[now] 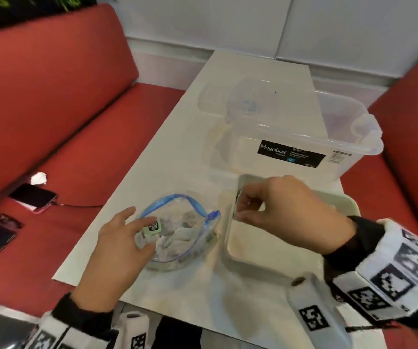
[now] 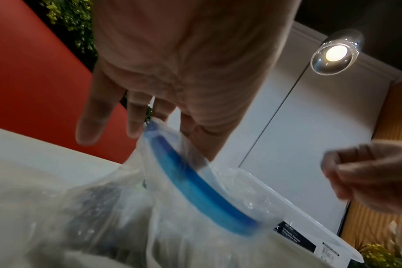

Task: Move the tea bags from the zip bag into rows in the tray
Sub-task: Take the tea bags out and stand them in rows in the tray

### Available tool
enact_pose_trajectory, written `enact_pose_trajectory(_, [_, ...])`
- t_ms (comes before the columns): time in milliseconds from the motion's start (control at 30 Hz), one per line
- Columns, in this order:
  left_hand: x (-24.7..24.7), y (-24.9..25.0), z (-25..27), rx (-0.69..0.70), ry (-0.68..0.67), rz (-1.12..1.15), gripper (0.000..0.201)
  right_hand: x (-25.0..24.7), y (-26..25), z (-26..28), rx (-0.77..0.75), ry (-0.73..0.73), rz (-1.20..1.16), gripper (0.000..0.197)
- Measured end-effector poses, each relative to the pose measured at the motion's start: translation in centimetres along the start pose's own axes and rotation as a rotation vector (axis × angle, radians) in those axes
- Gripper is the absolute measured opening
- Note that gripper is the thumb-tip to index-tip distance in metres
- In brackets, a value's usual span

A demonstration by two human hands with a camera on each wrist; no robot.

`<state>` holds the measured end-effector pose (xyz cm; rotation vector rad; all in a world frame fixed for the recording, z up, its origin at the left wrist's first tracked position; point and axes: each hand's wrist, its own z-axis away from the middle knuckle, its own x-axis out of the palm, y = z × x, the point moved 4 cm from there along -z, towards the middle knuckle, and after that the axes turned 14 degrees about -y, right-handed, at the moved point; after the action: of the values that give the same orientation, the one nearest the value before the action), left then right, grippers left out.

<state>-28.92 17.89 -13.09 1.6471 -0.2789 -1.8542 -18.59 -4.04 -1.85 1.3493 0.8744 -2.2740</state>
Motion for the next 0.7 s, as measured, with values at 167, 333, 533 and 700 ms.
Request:
enact_pose_trajectory(167, [1.4, 0.3, 1.2, 0.071, -0.001, 0.027, 0.07, 5.9, -6.0, -4.4, -0.163, 0.002, -0.094, 0.022])
enact_pose_trajectory(333, [2.5, -0.1, 2.1, 0.104, 0.009, 0.025, 0.076, 10.9, -7.1, -8.6, -0.139, -0.145, 0.179, 0.025])
enact_pose_trajectory(533, [2.8, -0.3, 2.4, 0.12, 0.036, 0.037, 0.077, 11.7, -7.4, -8.8, -0.165, -0.213, 0.339, 0.023])
enact_pose_trajectory(700, [2.9, -0.5, 2.0, 0.11, 0.022, 0.034, 0.076, 11.6, -7.4, -8.9, -0.152, -0.275, 0.311, 0.025])
